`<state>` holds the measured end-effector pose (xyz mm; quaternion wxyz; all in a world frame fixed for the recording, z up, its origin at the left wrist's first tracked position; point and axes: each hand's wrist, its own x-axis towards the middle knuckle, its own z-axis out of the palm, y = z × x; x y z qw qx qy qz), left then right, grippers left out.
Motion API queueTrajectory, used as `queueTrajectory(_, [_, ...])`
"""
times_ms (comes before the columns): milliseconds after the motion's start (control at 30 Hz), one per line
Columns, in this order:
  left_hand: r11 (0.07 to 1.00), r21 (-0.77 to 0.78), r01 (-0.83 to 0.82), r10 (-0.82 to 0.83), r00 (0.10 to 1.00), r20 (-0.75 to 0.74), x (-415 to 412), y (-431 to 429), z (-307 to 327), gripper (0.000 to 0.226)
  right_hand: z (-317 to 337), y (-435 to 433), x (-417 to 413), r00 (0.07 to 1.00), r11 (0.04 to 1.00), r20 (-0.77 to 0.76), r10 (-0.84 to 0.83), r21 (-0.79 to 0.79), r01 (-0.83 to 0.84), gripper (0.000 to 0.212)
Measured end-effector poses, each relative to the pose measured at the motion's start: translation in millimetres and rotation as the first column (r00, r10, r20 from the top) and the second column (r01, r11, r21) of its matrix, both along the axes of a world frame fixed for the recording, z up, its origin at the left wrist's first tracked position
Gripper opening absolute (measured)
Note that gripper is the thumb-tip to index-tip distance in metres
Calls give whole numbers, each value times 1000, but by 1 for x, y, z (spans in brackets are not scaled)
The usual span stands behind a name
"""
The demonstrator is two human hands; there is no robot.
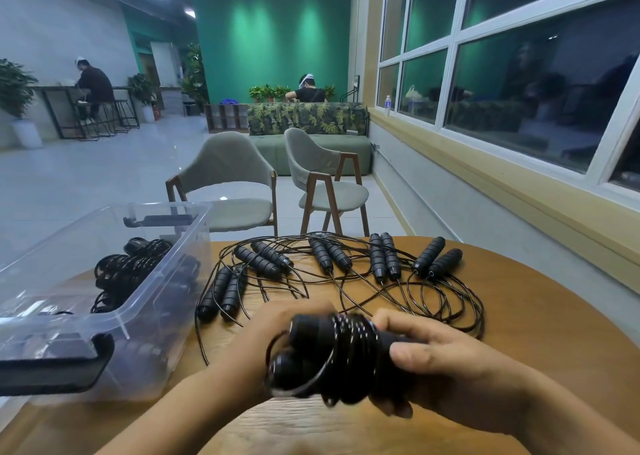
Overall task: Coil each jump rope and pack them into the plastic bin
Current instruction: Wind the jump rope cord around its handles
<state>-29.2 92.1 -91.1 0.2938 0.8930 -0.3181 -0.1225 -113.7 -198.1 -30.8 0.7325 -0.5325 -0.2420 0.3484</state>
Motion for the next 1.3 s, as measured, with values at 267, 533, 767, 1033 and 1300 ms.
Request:
queueTrajectory(267, [971,-187,-149,168,982,90,-47,-37,24,33,-1,5,2,947,942,13,-322,104,319,48])
queueTrajectory(533, [906,-359,-224,148,962,-229,-67,-59,22,16,-5,10,7,787,799,160,-596,18,601,32])
queueTrajectory(767, [862,-383,-332,162,897,-412,-77,-71,29,19,-9,16,4,571,607,601,-560,-172,776,15])
queueTrajectory(1033, [748,-450,-488,153,786,-599,-79,-72,37,19,-24,17,9,314,522,914,-255,-143,841,23])
queueTrajectory(1300, [540,-515,-666,10,616,-787,-76,-77,44,35,-30,17,10,127,505,984,-124,-47,862,30])
